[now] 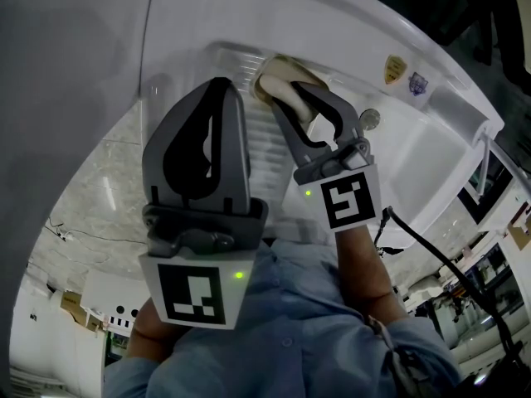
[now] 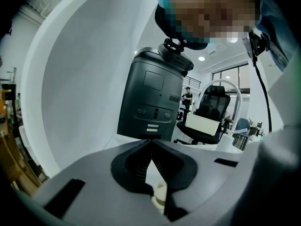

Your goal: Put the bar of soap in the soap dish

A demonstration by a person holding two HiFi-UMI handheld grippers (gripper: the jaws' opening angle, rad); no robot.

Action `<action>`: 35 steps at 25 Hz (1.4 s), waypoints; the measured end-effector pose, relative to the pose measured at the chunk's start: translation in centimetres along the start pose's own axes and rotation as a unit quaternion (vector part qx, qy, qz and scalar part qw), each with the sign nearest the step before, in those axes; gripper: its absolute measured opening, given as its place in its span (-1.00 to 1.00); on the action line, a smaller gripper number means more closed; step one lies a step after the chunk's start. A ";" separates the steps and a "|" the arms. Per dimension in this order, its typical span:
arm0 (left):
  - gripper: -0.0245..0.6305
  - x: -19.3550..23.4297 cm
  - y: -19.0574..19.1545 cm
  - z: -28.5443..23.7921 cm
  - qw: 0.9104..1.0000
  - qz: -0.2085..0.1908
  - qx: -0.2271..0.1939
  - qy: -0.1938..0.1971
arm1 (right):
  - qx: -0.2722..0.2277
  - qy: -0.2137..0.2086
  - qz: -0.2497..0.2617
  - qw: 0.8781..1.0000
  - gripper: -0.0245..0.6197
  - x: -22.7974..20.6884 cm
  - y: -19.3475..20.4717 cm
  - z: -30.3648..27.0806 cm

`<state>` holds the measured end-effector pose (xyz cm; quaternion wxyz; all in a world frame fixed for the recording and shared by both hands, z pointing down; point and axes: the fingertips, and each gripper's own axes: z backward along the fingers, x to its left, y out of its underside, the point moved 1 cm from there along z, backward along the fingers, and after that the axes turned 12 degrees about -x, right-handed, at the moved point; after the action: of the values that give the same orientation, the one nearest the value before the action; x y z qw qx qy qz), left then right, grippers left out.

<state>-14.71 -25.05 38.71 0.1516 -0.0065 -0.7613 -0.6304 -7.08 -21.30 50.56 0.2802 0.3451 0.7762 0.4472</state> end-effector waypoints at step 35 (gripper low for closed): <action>-0.91 -8.7 -7.7 8.5 0.993 -0.075 -0.088 0.031 | -0.222 0.069 -0.021 0.972 -0.83 1.6 -14.7 15.1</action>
<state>-9.84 -16.90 27.86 0.1258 0.0569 -0.6965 -0.7041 -0.98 -17.83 30.60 0.3049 0.2266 0.6822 0.6248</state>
